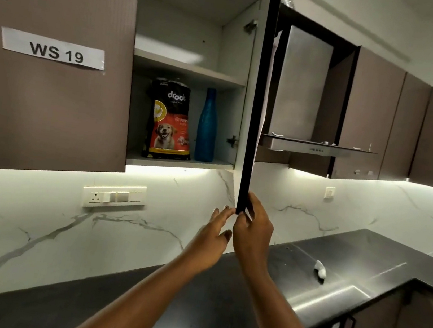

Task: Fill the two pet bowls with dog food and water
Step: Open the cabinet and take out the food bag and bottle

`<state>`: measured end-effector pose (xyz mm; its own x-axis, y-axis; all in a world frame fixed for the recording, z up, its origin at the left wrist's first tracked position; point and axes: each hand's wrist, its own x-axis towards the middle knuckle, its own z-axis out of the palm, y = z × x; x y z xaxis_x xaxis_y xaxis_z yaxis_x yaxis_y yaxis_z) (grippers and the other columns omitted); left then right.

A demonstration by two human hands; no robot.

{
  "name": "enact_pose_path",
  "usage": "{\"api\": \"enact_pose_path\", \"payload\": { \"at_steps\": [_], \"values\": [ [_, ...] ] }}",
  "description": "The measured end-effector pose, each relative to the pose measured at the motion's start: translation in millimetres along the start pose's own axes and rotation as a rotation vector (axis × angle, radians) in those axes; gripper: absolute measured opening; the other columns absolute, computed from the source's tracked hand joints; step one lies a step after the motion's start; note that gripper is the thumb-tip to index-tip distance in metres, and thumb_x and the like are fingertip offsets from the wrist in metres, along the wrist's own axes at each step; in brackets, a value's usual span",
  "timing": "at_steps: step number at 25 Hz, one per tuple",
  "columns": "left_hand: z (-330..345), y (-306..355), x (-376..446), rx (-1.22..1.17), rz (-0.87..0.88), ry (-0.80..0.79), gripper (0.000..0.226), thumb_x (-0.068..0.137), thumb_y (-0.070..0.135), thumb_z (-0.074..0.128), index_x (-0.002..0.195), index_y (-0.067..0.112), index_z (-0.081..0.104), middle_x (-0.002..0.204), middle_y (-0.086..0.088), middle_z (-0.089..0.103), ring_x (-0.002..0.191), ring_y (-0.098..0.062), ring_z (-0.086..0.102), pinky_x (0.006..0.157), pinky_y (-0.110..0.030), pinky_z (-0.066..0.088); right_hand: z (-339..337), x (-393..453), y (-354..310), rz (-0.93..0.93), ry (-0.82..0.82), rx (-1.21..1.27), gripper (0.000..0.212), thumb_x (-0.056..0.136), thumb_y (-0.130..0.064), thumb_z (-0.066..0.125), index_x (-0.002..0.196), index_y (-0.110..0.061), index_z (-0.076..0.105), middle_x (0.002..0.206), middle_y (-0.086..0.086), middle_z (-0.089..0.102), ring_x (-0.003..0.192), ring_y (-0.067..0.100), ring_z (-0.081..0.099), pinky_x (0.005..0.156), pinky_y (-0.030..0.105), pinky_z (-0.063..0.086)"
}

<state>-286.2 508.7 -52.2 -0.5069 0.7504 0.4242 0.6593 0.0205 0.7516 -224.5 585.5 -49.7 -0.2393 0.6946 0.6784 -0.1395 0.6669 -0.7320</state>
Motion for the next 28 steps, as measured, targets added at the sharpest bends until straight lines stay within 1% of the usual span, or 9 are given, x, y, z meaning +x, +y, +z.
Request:
{"api": "enact_pose_path", "payload": {
  "at_steps": [2,5,9,11,13,15,20,25,28],
  "values": [
    [21,18,4,-0.061,-0.007,0.007,0.058,0.102,0.014,0.042,0.153,0.033,0.021,0.164,0.001,0.016,0.151,-0.022,0.02,0.121,-0.043,0.026,-23,10,1,0.044,-0.023,0.034,0.041,0.099,0.0,0.053,0.139,-0.009,0.056,0.138,0.011,0.063,0.128,0.027,0.06,0.109,0.041,0.048],
    [55,40,9,-0.134,-0.019,0.031,0.061,0.101,0.01,0.044,0.154,0.027,0.02,0.162,0.002,0.024,0.149,-0.021,0.025,0.118,-0.042,0.031,-60,25,5,0.048,-0.095,0.06,0.04,0.099,-0.001,0.053,0.138,-0.01,0.058,0.135,0.011,0.065,0.125,0.026,0.062,0.107,0.041,0.05],
    [97,62,6,-0.045,-0.046,0.042,0.058,0.102,0.016,0.045,0.154,0.028,0.021,0.162,0.002,0.024,0.149,-0.021,0.024,0.121,-0.039,0.026,-105,48,26,0.091,-0.156,0.04,0.043,0.098,-0.001,0.055,0.14,-0.009,0.055,0.138,0.012,0.063,0.128,0.028,0.06,0.107,0.041,0.049],
    [109,70,4,0.005,-0.06,0.061,0.057,0.102,0.024,0.046,0.154,0.028,0.022,0.162,0.001,0.025,0.149,-0.021,0.026,0.119,-0.038,0.026,-121,56,36,0.106,-0.161,0.031,0.047,0.096,-0.003,0.057,0.143,-0.009,0.053,0.141,0.011,0.061,0.131,0.029,0.057,0.109,0.045,0.049],
    [116,77,3,0.034,-0.065,0.095,0.059,0.1,0.03,0.048,0.153,0.028,0.024,0.161,0.002,0.027,0.147,-0.021,0.028,0.117,-0.038,0.028,-134,63,44,0.116,-0.155,0.029,0.051,0.095,-0.003,0.06,0.144,-0.009,0.051,0.143,0.011,0.059,0.133,0.03,0.056,0.109,0.047,0.048],
    [119,82,4,0.076,-0.058,0.123,0.059,0.099,0.032,0.051,0.152,0.028,0.026,0.16,0.002,0.03,0.146,-0.021,0.031,0.115,-0.038,0.031,-145,70,51,0.131,-0.144,0.038,0.054,0.094,-0.003,0.062,0.146,-0.009,0.049,0.145,0.011,0.057,0.135,0.031,0.053,0.111,0.045,0.046],
    [122,90,12,0.126,-0.045,0.145,0.055,0.099,0.028,0.052,0.15,0.026,0.031,0.157,-0.001,0.035,0.143,-0.022,0.036,0.112,-0.036,0.034,-166,80,62,0.18,-0.132,0.053,0.063,0.095,-0.008,0.065,0.152,-0.01,0.038,0.157,0.011,0.043,0.145,0.031,0.04,0.115,0.04,0.036],
    [138,94,22,0.176,-0.055,0.146,0.055,0.099,0.028,0.051,0.15,0.022,0.031,0.156,-0.003,0.036,0.142,-0.024,0.038,0.112,-0.037,0.035,-182,85,73,0.143,-0.167,0.012,0.06,0.095,-0.011,0.066,0.15,-0.01,0.042,0.155,0.01,0.046,0.143,0.031,0.044,0.114,0.042,0.039],
    [140,94,27,0.195,-0.052,0.151,0.057,0.098,0.03,0.053,0.15,0.023,0.031,0.156,-0.003,0.037,0.141,-0.024,0.039,0.111,-0.038,0.037,-187,85,72,0.05,-0.114,-0.032,0.056,0.093,-0.013,0.067,0.146,-0.013,0.047,0.149,0.009,0.052,0.137,0.029,0.049,0.112,0.047,0.045]
  ]
}}
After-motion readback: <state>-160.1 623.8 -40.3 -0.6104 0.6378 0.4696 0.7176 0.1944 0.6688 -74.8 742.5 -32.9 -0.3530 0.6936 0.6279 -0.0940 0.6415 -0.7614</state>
